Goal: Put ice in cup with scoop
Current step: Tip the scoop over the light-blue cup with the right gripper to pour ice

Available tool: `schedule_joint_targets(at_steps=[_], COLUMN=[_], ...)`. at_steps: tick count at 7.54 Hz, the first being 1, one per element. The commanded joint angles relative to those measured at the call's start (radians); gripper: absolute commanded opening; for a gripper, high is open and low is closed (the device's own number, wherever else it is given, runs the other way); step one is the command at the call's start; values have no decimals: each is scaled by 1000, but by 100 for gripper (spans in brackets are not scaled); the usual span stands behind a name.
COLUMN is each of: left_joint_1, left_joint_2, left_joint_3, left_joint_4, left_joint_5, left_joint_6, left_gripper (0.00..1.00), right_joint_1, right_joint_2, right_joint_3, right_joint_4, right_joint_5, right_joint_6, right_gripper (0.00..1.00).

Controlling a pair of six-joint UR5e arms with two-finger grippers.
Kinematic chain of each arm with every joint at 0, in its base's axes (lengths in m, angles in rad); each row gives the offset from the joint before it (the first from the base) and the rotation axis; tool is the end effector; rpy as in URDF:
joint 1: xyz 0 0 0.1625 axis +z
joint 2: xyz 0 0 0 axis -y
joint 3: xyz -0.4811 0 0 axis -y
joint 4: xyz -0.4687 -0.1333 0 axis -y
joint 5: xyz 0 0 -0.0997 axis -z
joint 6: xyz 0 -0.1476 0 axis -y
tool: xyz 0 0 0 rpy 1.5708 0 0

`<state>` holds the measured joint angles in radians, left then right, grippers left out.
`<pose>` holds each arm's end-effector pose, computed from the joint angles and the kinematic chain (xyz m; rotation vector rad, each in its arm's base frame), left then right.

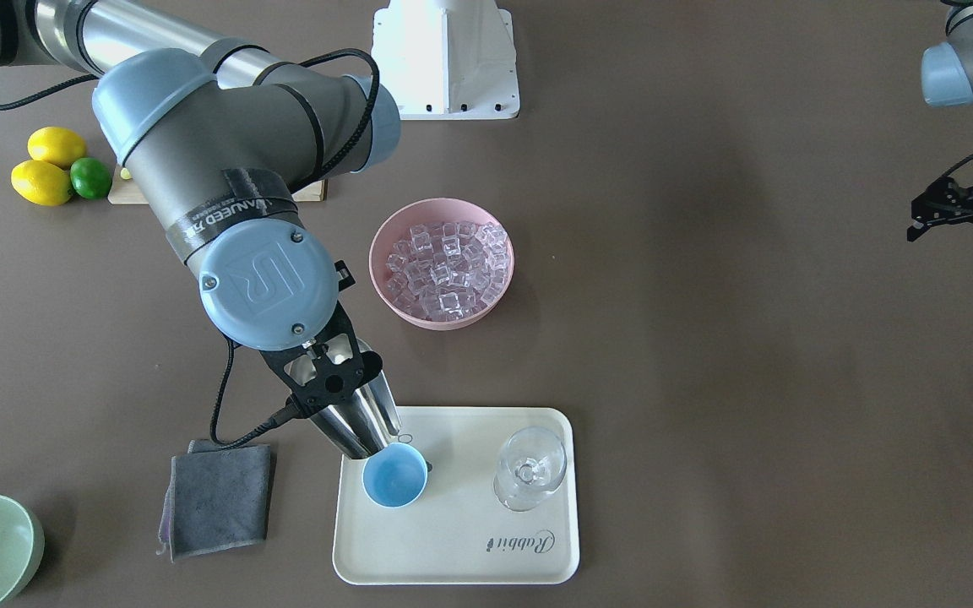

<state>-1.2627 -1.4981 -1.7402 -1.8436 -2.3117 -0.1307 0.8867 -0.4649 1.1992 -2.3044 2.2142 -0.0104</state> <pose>0.1389 -0.5475 0.6626 0.1852 0.7941 0.3043 -0.5200 -0.7085 0.1822 -0.2162 -0.6195 -0.6702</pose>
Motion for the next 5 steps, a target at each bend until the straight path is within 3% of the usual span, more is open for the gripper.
schedule_joint_targets(at_steps=[1,5], left_joint_1=[-177,-225], left_joint_2=[39,39], left_joint_3=[1,2], left_joint_4=[140,193], left_joint_5=[-102,-110], left_joint_6=[-3,-3], left_gripper=[98,98], right_joint_1=[5,9], right_joint_2=[75,107], right_joint_3=[-97,-132], right_joint_4=[-111,-171], right_joint_5=[-31,-64], right_joint_6=[-91,-163], right_gripper=[0,0])
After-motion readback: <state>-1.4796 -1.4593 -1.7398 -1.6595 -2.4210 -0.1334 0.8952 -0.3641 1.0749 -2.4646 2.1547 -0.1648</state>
